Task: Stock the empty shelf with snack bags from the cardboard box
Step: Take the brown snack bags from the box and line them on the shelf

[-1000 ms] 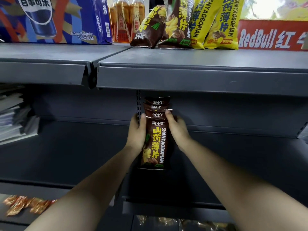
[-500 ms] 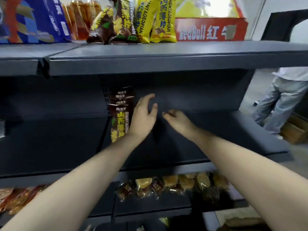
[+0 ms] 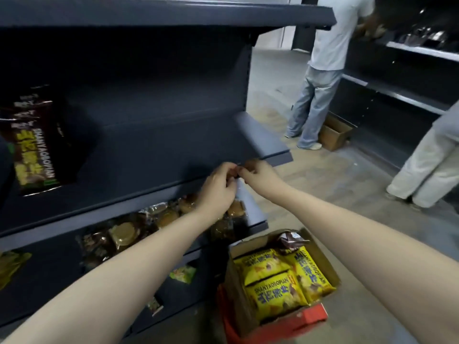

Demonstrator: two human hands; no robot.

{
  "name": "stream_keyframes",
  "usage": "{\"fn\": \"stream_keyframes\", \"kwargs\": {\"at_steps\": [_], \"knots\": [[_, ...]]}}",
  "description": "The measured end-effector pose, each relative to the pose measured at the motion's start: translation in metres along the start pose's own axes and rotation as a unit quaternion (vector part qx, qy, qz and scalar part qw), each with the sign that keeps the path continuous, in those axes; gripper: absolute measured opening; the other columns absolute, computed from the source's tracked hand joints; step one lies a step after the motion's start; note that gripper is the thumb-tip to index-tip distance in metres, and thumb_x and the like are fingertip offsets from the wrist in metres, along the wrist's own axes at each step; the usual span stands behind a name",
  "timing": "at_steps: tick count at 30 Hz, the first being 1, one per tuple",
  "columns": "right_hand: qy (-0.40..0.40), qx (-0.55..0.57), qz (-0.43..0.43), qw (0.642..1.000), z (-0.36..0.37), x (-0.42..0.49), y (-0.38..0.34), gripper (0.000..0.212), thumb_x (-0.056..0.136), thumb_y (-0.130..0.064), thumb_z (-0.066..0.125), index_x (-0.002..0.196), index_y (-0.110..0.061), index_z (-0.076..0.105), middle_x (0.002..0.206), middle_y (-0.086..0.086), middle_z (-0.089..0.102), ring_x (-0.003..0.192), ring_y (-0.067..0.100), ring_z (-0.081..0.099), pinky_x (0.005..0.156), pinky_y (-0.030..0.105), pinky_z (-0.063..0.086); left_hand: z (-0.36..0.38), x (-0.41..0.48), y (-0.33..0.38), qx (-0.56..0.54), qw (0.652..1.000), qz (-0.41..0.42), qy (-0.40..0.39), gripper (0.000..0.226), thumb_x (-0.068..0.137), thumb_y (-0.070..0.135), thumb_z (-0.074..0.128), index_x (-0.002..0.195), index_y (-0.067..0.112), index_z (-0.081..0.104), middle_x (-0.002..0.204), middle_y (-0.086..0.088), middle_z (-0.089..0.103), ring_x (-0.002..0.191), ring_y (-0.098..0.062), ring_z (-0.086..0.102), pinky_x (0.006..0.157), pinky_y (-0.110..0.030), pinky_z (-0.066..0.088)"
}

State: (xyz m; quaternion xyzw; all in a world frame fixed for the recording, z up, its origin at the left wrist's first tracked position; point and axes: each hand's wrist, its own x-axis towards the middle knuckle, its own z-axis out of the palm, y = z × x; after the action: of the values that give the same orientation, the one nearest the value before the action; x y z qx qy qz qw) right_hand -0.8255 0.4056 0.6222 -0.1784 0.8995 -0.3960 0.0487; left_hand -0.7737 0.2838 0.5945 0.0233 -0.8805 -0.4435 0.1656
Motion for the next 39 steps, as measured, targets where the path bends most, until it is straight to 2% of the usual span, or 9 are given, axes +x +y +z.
{"fn": "stream_keyframes", "kwargs": {"at_steps": [5,9,13,17,22,26,33,36,39], "knots": [[-0.039,-0.016,0.078,0.996,-0.013,-0.032,0.080,0.029,0.090,-0.025,0.053,0.095,0.001,0.066,0.096,0.018,0.068,0.092,0.033,0.061,0.082,0.041,0.049,0.079,-0.026,-0.019,0.040,0.986,-0.085,-0.139,0.024,0.094,0.010,0.043,0.114,0.014,0.056,0.110,-0.009,0.063,0.101,-0.028,0.059,0.081,-0.031,0.045],[-0.059,-0.076,0.116,0.989,-0.014,-0.050,0.138,0.032,0.090,-0.033,0.053,0.097,-0.005,0.067,0.098,0.015,0.070,0.092,0.030,0.063,0.079,0.038,0.051,0.119,-0.048,-0.038,0.085,0.962,-0.150,-0.210,0.025,0.095,0.009,0.042,0.114,0.008,0.058,0.114,-0.014,0.062,0.106,-0.028,0.058,0.088,-0.033,0.045],[-0.073,-0.117,0.136,0.981,-0.010,-0.060,0.187,0.026,0.087,-0.035,0.055,0.094,-0.013,0.065,0.096,0.009,0.069,0.092,0.029,0.064,0.079,0.040,0.053,0.147,-0.069,-0.056,0.120,0.942,-0.198,-0.243,0.022,0.096,0.015,0.042,0.109,0.005,0.056,0.112,-0.018,0.061,0.105,-0.030,0.058,0.089,-0.038,0.048],[-0.102,-0.191,0.137,0.967,-0.002,-0.069,0.225,0.033,0.088,-0.033,0.057,0.115,-0.014,0.056,0.117,0.012,0.054,0.115,0.032,0.048,0.091,0.043,0.046,0.167,-0.082,-0.066,0.180,0.916,-0.219,-0.283,0.031,0.092,0.006,0.042,0.121,0.007,0.053,0.124,-0.016,0.057,0.114,-0.029,0.054,0.088,-0.028,0.043],[-0.131,-0.269,0.124,0.946,0.014,-0.072,0.257,0.042,0.088,-0.024,0.056,0.125,-0.011,0.044,0.127,0.011,0.045,0.121,0.033,0.039,0.091,0.045,0.046,0.189,-0.093,-0.086,0.213,0.881,-0.265,-0.331,0.039,0.093,0.014,0.047,0.132,0.011,0.042,0.133,-0.013,0.047,0.120,-0.028,0.049,0.093,-0.030,0.042],[-0.157,-0.283,0.116,0.939,0.024,-0.067,0.275,0.044,0.084,-0.006,0.049,0.127,-0.010,0.040,0.127,0.012,0.042,0.119,0.035,0.040,0.087,0.046,0.046,0.205,-0.095,-0.101,0.237,0.873,-0.263,-0.336,0.048,0.087,0.012,0.055,0.133,0.012,0.040,0.134,-0.013,0.046,0.123,-0.030,0.047,0.098,-0.035,0.043],[-0.118,-0.270,0.058,0.954,0.033,-0.055,0.296,0.035,0.082,0.007,0.047,0.113,-0.009,0.046,0.111,0.012,0.045,0.096,0.038,0.054,0.062,0.038,0.037,0.223,-0.095,-0.126,0.330,0.842,-0.229,-0.361,0.099,0.077,0.039,0.073,0.150,0.016,0.010,0.151,-0.010,0.023,0.139,-0.031,0.026,0.110,-0.042,0.028],[-0.096,-0.290,0.024,0.952,0.029,-0.055,0.298,0.029,0.087,-0.003,0.051,0.113,-0.015,0.051,0.110,0.007,0.048,0.099,0.032,0.052,0.061,0.035,0.037,0.224,-0.091,-0.131,0.362,0.830,-0.212,-0.367,0.093,0.075,0.043,0.073,0.146,0.015,0.020,0.147,-0.010,0.028,0.136,-0.031,0.027,0.111,-0.043,0.027],[-0.089,-0.246,0.002,0.965,0.023,-0.053,0.304,0.027,0.085,-0.010,0.057,0.111,-0.018,0.058,0.113,0.002,0.053,0.107,0.025,0.049,0.071,0.036,0.043,0.224,-0.088,-0.135,0.361,0.829,-0.188,-0.383,0.067,0.076,0.033,0.073,0.129,0.012,0.038,0.136,-0.010,0.035,0.127,-0.031,0.036,0.105,-0.042,0.035]]}}
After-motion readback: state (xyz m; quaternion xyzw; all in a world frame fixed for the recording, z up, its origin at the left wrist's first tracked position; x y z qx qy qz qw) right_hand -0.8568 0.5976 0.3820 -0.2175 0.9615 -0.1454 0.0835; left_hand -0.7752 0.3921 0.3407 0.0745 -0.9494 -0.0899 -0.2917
